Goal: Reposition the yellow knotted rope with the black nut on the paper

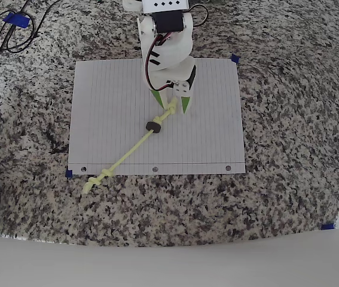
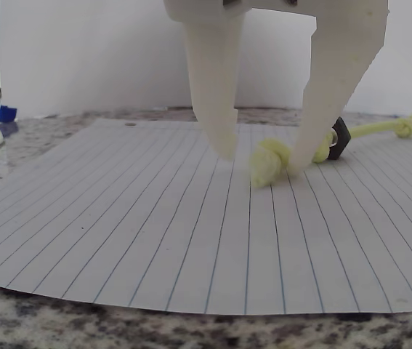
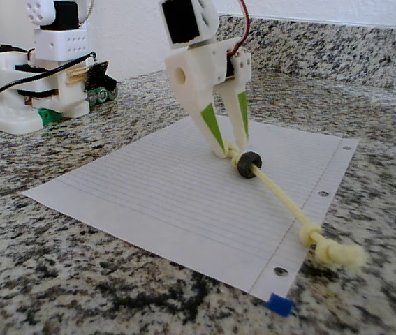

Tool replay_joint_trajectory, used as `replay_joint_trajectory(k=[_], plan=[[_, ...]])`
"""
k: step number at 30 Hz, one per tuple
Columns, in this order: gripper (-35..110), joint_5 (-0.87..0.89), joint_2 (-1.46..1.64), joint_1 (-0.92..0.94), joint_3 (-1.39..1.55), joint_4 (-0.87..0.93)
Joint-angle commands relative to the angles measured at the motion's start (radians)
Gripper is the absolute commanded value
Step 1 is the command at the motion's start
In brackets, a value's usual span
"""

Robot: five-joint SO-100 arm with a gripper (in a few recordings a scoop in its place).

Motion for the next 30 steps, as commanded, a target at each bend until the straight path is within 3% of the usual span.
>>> replay_joint_trajectory(k=[1, 5, 8, 17, 30], plan=[[37, -0.008, 0.003, 0.002, -0.034, 0.002], [31, -0.008, 0.002, 0.003, -0.034, 0.005], [1, -0.009, -0.002, 0.002, -0.034, 0.006], [0, -0.054, 0.051, 0.02, -0.031, 0.023], [0, -0.485, 0.526, -0.005, 0.034, 0.163]])
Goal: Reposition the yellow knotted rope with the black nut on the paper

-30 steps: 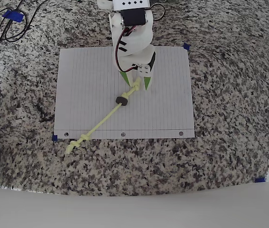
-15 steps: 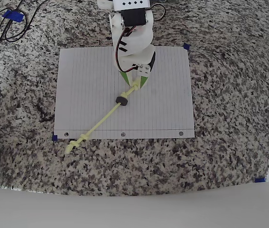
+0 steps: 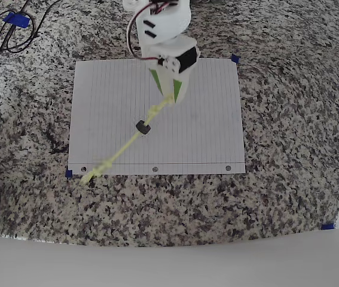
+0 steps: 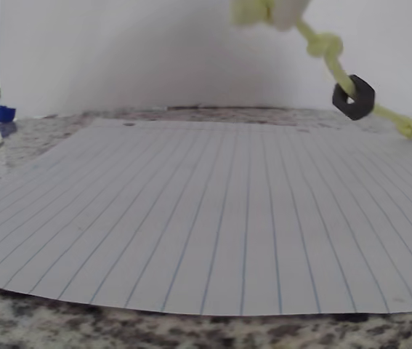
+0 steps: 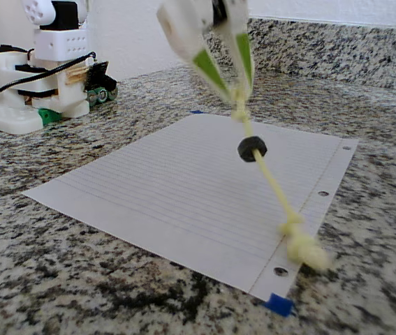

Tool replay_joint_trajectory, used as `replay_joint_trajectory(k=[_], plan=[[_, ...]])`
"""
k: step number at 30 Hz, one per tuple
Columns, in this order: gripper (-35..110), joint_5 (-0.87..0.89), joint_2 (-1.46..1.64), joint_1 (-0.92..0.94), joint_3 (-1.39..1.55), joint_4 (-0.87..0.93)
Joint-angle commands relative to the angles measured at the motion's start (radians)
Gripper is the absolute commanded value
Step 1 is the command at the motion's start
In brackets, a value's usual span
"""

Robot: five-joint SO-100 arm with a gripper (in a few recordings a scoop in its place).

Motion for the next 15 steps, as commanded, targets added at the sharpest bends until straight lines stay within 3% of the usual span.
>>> replay_joint_trajectory(k=[1, 4, 11, 15], plan=[[0, -0.074, 0.176, 0.0, 0.023, 0.014], [0, -0.17, 0.318, 0.026, 0.071, 0.005], [0, -0.644, 0.716, 0.086, 0.301, -0.209], [0, -0.828, 0.934, 0.127, 0.397, -0.287]])
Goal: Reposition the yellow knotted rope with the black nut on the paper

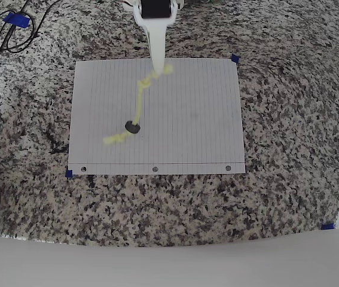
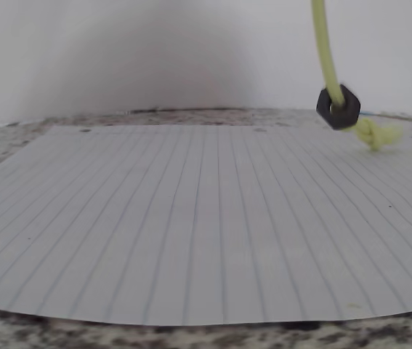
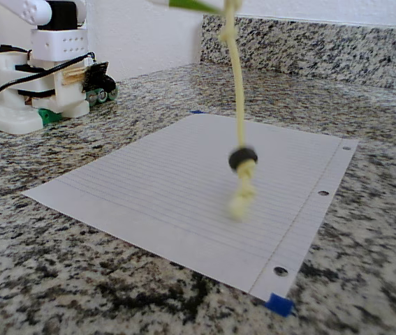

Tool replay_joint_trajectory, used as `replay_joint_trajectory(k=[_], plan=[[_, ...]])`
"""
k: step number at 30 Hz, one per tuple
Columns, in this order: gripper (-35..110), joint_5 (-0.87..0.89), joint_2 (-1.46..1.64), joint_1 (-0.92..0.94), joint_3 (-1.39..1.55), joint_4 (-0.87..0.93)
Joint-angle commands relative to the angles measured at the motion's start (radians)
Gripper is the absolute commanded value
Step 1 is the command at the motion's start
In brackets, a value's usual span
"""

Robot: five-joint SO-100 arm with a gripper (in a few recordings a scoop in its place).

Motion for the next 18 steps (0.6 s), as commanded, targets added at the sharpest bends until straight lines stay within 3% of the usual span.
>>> replay_joint_trajectory(k=[1, 6, 18], plan=[[0, -0.236, 0.195, 0.057, 0.015, -0.034], [0, -0.383, 0.319, 0.143, 0.021, 0.015], [0, -0.255, 0.422, 0.456, 0.078, 0.066]])
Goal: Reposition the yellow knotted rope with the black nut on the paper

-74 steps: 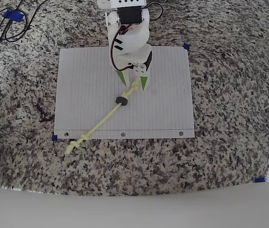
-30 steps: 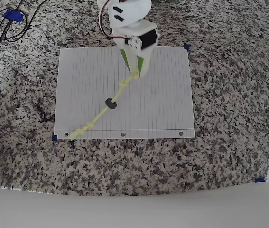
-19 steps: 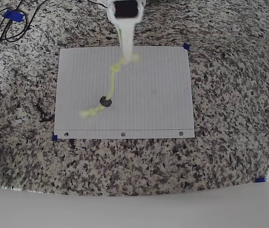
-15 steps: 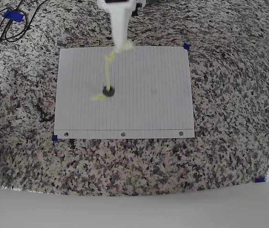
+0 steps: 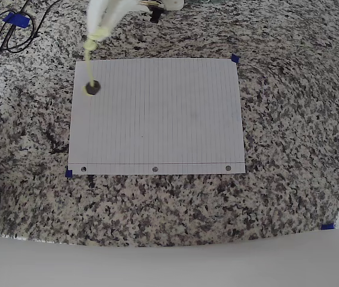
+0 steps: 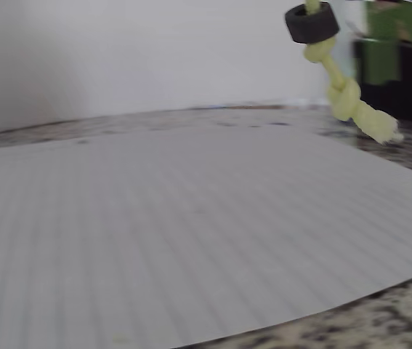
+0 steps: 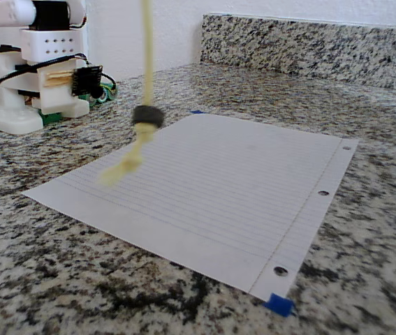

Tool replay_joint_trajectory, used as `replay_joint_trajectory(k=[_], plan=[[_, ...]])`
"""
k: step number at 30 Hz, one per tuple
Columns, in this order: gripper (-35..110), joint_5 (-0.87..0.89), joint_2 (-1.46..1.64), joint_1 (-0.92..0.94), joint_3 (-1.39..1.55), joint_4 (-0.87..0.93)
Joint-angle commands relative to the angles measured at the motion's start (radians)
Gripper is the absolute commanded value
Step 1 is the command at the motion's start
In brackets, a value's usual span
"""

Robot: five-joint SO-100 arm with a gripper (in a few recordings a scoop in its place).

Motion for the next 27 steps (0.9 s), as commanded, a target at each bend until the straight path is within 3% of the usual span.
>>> replay_joint_trajectory(k=[1, 6, 12, 27], plan=[[0, 0.097, 0.023, 0.097, -0.005, 0.006], [0, 0.245, 0.063, 0.232, 0.075, -0.029], [0, 0.256, 0.083, 0.288, 0.153, -0.107], [0, 0.275, 0.15, -0.061, 0.239, -0.041]])
